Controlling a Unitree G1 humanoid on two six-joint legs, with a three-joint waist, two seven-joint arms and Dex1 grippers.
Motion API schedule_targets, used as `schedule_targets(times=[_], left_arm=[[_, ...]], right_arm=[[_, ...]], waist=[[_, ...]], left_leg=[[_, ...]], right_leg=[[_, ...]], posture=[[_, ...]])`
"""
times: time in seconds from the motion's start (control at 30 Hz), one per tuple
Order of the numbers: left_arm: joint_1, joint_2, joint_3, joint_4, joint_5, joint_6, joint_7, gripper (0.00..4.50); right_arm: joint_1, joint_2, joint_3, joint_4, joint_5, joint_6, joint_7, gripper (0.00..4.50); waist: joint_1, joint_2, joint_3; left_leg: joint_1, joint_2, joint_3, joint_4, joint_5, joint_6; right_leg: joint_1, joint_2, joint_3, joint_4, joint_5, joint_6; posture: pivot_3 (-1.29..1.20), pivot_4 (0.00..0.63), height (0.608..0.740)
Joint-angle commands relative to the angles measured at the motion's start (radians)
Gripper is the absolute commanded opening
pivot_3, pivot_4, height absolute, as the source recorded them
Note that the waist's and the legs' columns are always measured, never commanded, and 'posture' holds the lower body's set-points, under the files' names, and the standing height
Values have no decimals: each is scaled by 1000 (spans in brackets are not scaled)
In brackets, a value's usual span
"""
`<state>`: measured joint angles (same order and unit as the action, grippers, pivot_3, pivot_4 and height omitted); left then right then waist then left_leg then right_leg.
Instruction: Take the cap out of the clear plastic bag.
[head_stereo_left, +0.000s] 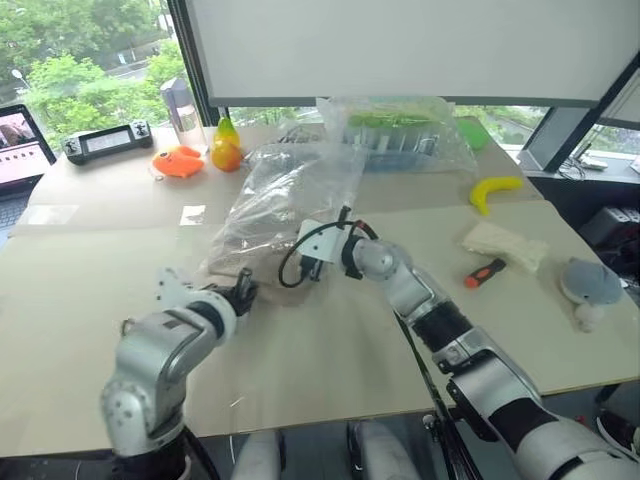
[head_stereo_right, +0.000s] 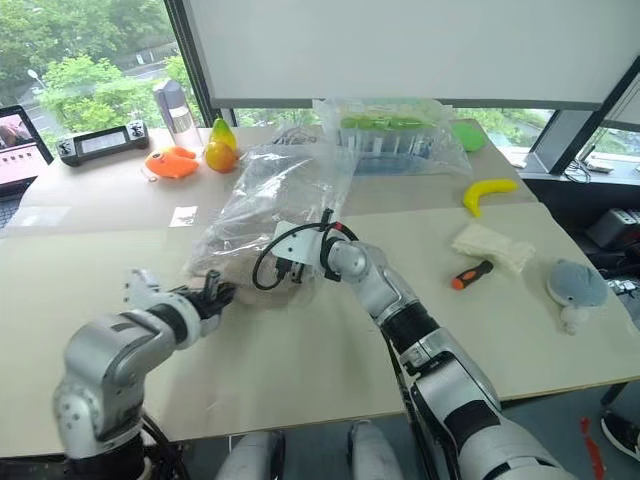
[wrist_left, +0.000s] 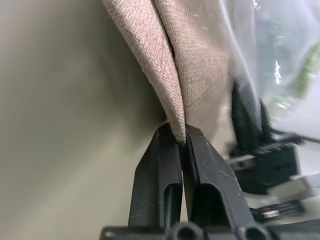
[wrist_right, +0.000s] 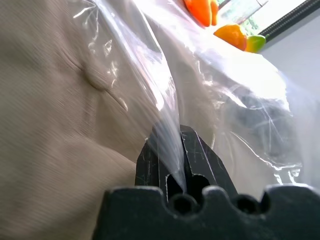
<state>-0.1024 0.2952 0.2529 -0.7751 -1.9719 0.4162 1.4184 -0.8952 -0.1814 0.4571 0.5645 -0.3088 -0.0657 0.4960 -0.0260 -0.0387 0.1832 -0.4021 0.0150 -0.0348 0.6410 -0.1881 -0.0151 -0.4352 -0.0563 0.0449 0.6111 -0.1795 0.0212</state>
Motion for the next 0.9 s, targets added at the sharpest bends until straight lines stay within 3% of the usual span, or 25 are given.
schedule_targets(times=[0.03,0.13,0.27,0.37,0.43,0.5,0.63,0.73,0.9], left_arm=[[31,160,62,-18,0,-4,13,23],[17,369,99,-23,0,52,-135,23],[103,658,154,-66,0,133,-579,23],[260,916,394,-20,0,349,-1057,23],[300,1076,585,26,0,625,-1253,23],[363,1114,718,72,0,736,-1376,23],[405,1142,869,33,0,862,-1556,23],[347,1154,967,39,0,896,-1740,23],[228,1168,1052,117,6,984,-1904,23]], right_arm=[[-49,16,-30,96,4,-82,-29,0],[-118,45,-30,251,-9,-141,-48,0],[-221,85,-24,449,-31,-210,-93,0],[-273,109,-33,542,-32,-251,-112,0],[-300,121,-37,586,-34,-273,-119,0],[-319,129,-36,617,-41,-297,-121,0],[-336,131,-36,653,-51,-323,-122,0],[-339,130,-39,665,-58,-333,-120,0],[-336,123,-51,666,-67,-344,-110,0]], waist=[[-1,0,0],[-7,0,0],[-14,0,1],[-20,0,2],[-19,0,3],[-22,0,4],[-36,2,6],[-39,2,7],[-47,1,7]], left_leg=[[1,0,0,0,0,0],[3,1,0,0,0,0],[0,1,0,-1,0,0],[-5,2,0,-2,-1,-1],[-4,2,0,-7,-1,-2],[-5,2,-1,-8,-1,-2],[-2,2,-1,-15,-1,-2],[-4,3,-5,-17,-1,-2],[-4,2,-5,-17,-1,-2]], right_leg=[[1,0,0,0,0,-1],[3,1,-1,0,-1,-2],[-1,0,-1,-1,-1,-2],[-6,0,-2,-1,-2,-3],[-7,0,-3,-1,-2,-1],[-9,0,-4,-1,-3,0],[-9,0,-5,-1,-6,-1],[-10,2,-7,0,-8,-3],[-10,1,-7,0,-9,-3]], posture=[[0,150,740],[0,150,740],[0,150,740],[0,150,740],[0,150,740],[0,150,740],[0,150,740],[0,150,740],[0,150,740]])
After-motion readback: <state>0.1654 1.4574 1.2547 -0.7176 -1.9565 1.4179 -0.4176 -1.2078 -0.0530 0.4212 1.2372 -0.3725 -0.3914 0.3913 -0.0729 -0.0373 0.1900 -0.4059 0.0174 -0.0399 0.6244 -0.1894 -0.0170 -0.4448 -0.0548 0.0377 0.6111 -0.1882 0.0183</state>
